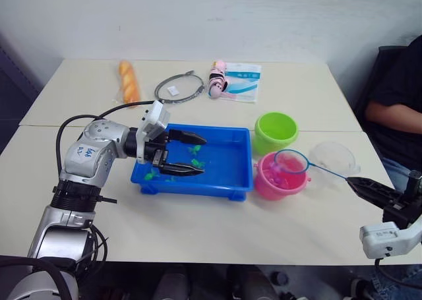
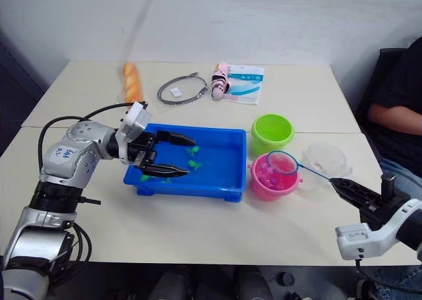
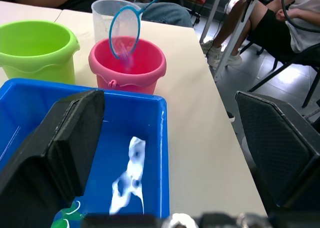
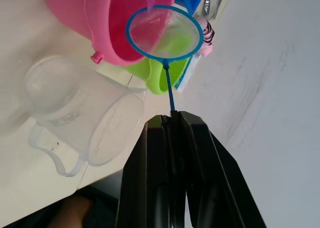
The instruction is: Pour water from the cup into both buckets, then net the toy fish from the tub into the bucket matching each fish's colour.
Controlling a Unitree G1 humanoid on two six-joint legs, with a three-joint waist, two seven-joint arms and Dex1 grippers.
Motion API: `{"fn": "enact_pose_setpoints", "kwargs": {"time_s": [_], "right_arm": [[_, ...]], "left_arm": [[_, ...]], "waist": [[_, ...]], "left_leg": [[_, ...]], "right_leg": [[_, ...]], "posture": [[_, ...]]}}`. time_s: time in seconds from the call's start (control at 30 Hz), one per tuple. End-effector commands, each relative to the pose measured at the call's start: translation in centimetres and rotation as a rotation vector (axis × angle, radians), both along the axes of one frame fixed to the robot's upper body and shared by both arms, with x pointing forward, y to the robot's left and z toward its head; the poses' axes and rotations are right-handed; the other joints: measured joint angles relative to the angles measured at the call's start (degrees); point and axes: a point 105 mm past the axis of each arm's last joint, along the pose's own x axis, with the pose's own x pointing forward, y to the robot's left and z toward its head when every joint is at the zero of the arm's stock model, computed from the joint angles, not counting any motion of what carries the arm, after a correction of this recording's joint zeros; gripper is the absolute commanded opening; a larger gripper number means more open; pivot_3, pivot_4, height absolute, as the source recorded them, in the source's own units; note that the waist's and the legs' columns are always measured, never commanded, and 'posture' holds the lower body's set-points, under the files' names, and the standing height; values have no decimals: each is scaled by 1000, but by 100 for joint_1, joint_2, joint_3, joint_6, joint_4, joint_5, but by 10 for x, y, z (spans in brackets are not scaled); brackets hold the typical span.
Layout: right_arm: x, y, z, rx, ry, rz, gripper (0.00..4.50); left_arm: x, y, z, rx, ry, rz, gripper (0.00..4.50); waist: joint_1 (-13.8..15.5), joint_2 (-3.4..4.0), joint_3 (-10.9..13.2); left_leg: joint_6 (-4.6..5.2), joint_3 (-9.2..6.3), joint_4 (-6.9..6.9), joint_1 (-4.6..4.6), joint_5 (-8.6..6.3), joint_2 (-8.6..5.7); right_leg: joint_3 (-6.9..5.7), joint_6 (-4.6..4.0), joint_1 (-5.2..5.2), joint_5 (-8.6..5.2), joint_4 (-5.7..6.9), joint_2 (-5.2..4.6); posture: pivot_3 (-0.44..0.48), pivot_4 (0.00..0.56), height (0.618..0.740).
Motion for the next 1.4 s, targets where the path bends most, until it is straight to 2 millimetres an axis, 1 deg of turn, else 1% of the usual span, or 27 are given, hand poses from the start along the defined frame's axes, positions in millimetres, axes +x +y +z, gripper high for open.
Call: {"fn": "enact_pose_setpoints", "kwargs": {"time_s": [0.03,0.1,0.13,0.17,0.23,0.3,0.37,0.47,0.57,0.67,0.77,0.83,0.87,0.97,1.03,1.1,1.2,1.4], "right_arm": [[2,-6,13,-23,-66,-2,0],[10,-19,25,50,-113,-74,0],[12,-20,26,93,-107,-78,0],[12,-15,25,132,-90,-60,0],[15,-2,25,296,-42,-45,0],[23,7,34,448,-23,-56,0],[30,23,39,613,68,-34,0],[41,48,35,700,243,8,0],[61,65,37,742,323,9,0],[85,87,38,881,448,6,0],[99,104,35,959,592,-15,0],[103,116,30,970,696,-23,0],[104,119,29,966,724,-21,0],[114,128,25,937,796,-43,0],[119,133,19,894,856,-68,0],[127,136,13,833,866,-90,0],[140,133,12,761,815,-117,0],[145,135,12,666,779,-77,0]], "left_arm": [[1,4,6,-4,-36,13,4478],[0,5,6,-4,-35,21,4478],[0,6,6,-3,-34,26,4478],[0,7,5,1,-33,33,4478],[0,12,1,9,-14,50,4478],[0,17,-2,7,6,78,4478],[1,24,-5,2,9,120,4478],[4,32,-5,-29,-2,193,4478],[2,41,-7,-36,5,252,4478],[-8,55,-9,-26,3,321,4478],[-18,71,-10,-15,8,410,4478],[-26,82,-13,1,15,462,4478],[-29,85,-14,8,16,477,4478],[-37,102,-14,23,16,582,4478],[-44,111,-14,27,19,628,4478],[-50,117,-14,26,27,664,4478],[-55,119,-15,20,26,694,4478],[-58,116,-15,9,25,711,4478]], "waist": [[0,0,0],[-20,0,0],[-21,0,0],[-21,0,0],[-29,0,0],[-74,0,0],[-123,1,0],[-148,1,0],[-143,1,0],[-148,0,0],[-143,0,1],[-131,0,1],[-121,0,1],[-118,1,1],[-122,1,1],[-128,1,1],[-127,1,1],[-129,2,1]], "left_leg": [[0,0,0,0,0,1],[0,3,2,2,0,1],[0,5,5,2,0,1],[0,5,6,4,0,0],[0,2,4,6,0,4],[0,1,3,6,0,11],[-1,1,6,6,0,12],[0,-4,12,8,0,14],[3,-11,13,6,-2,14],[3,-13,11,-1,-3,11],[2,-18,6,-1,-4,8],[2,-23,1,-6,-4,8],[3,-25,0,-9,-5,8],[16,-34,-1,-17,-12,-2],[33,-35,-1,-17,-21,-10],[34,-35,-3,-16,-22,-11],[34,-34,-8,-16,-22,-11],[33,-34,-17,-17,-21,-14]], "right_leg": [[0,0,0,0,0,2],[3,0,0,0,2,1],[3,0,1,0,5,-1],[3,0,3,0,6,-2],[1,-1,4,0,6,1],[2,-2,4,-1,8,8],[2,-3,3,-1,14,6],[1,-5,4,0,17,6],[-4,-6,4,1,15,4],[-9,-7,-2,1,11,-9],[-12,-12,-6,3,5,-20],[-19,-14,-12,2,3,-24],[-20,-14,-13,2,1,-25],[-31,-14,-14,2,-5,-41],[-35,-14,-13,2,-6,-49],[-35,-14,-13,2,-9,-51],[-36,-15,-16,1,-10,-51],[-38,-15,-17,1,-16,-52]], "posture": [[0,150,740],[0,150,740],[0,150,740],[0,150,740],[0,150,740],[0,150,740],[0,150,740],[0,150,740],[0,150,740],[0,150,740],[0,150,740],[0,150,740],[0,150,740],[0,150,740],[0,150,740],[0,150,740],[0,150,740],[0,150,740]]}}
